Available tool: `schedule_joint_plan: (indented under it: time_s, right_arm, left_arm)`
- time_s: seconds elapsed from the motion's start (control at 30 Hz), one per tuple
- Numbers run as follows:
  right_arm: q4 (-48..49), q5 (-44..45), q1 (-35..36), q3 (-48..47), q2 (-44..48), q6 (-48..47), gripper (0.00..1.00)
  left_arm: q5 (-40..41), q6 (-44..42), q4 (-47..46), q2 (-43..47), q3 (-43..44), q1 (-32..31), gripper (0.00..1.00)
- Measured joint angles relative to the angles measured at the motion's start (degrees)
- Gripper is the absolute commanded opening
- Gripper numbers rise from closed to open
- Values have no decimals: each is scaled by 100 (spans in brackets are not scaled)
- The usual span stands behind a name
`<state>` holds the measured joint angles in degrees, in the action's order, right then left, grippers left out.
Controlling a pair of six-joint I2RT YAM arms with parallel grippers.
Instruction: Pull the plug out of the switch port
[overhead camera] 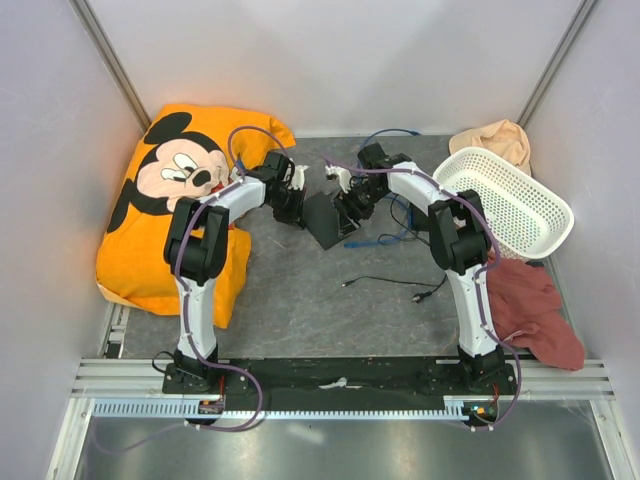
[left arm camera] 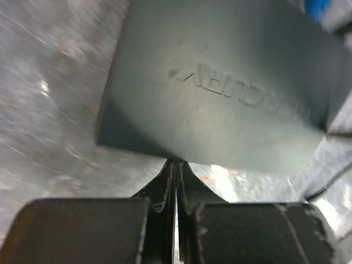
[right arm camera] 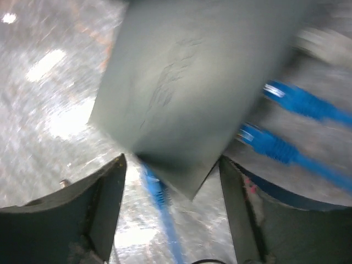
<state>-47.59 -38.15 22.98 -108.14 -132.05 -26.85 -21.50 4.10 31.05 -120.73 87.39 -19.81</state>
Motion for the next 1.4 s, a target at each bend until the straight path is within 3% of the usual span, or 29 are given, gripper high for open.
schedule_joint_plan:
  time_s: [0.1, 0.43, 0.57, 1.0, 1.07, 1.23, 1.33, 1.4]
  right_arm:
    - [-269, -105, 122, 0, -2, -186, 84]
    - [-590, -306, 278, 0, -2, -382, 88]
    - [-640, -382, 304, -2, -2, -446, 96]
    - [348, -704, 857, 129, -4, 728, 98]
    - [251, -778, 807, -59, -13, 804, 98]
    - [-564, -977, 295, -1602, -109, 560, 98]
    - [-588, -999, -37, -1784, 131, 522, 98]
    - [-538, -946, -212, -1742, 240, 577, 97]
  left_arm:
    - [103, -33, -4, -175, 219, 35, 2]
    - [214, -66, 0, -299, 398, 72, 2]
    - [208, -59, -142, -223, 256, 74, 2]
    - [459, -48, 179, 479, -647, 535, 2]
    - [420, -50, 214, 629, -761, 595, 2]
    - [278, -76, 295, 1091, -525, 623, 2]
    - [140, -94, 258, 1128, -55, 623, 2]
    - [81, -96, 225, 1082, 225, 623, 7]
